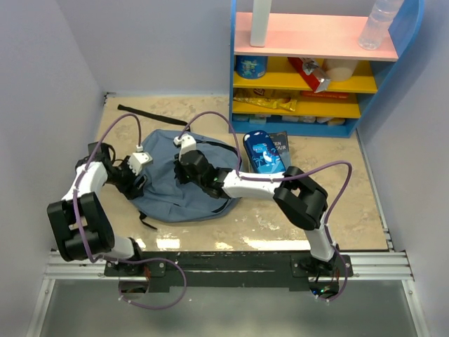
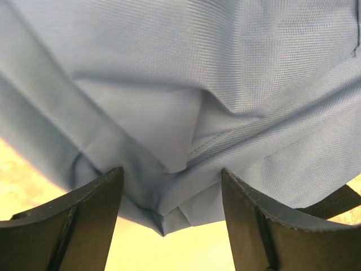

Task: Pack the student bag
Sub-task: Zip the student bag at the center of the board.

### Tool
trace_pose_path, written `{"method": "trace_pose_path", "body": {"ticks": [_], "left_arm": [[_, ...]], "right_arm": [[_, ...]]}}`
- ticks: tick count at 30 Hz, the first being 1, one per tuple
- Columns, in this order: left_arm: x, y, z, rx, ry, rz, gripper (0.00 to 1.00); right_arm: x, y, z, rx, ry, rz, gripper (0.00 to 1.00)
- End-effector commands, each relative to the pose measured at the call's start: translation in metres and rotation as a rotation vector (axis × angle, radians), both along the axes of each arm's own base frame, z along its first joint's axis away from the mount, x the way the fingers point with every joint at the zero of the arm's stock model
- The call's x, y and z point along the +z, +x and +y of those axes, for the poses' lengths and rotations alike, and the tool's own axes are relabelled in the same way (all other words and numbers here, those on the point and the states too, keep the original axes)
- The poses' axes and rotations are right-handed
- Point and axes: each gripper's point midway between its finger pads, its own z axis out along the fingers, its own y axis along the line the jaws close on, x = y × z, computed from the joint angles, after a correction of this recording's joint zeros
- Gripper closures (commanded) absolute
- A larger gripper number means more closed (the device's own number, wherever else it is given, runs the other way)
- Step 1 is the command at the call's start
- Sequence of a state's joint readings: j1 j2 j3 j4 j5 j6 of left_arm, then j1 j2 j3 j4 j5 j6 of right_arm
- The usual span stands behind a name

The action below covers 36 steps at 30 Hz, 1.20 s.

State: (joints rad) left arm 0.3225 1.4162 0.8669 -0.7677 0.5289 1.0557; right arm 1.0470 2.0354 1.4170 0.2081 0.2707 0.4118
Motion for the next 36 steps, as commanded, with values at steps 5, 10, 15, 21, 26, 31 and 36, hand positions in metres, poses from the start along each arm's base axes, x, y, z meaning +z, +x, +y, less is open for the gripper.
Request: {"method": "trace_pose_path", "body": {"ticks": [5,10,15,21,26,31,36], "left_arm": [[-0.026,0.025,0.028,0.106,0.082,-0.014,0.30],[-0.016,0.070,0.044,0.200,0.098,-0.139,0.30],[0.009,0.126,0.050,0.218,0.065,-0.236,0.31],[0.041,0.145,0.024,0.120,0.007,-0.329,0.29],[0.070,0.087,-0.009,-0.064,-0.051,-0.275,0.25],[0.073,0.034,-0.032,-0.185,-0.077,-0.237,0.20],[0.059,-0.003,-0.053,-0.286,-0.144,-0.159,0.17]], "right_arm": [[-0.012,-0.004,-0.008,-0.012,0.018,0.025,1.00],[-0.026,-0.030,-0.001,0.056,0.009,0.066,1.00],[-0.029,-0.070,0.021,0.156,0.021,0.097,1.00],[-0.021,-0.081,0.049,0.204,0.079,0.131,1.00],[-0.005,-0.055,0.056,0.168,0.083,0.098,1.00],[-0.007,-0.012,0.032,0.067,0.090,0.119,1.00],[-0.005,0.000,0.021,0.036,0.095,0.123,1.00]]}}
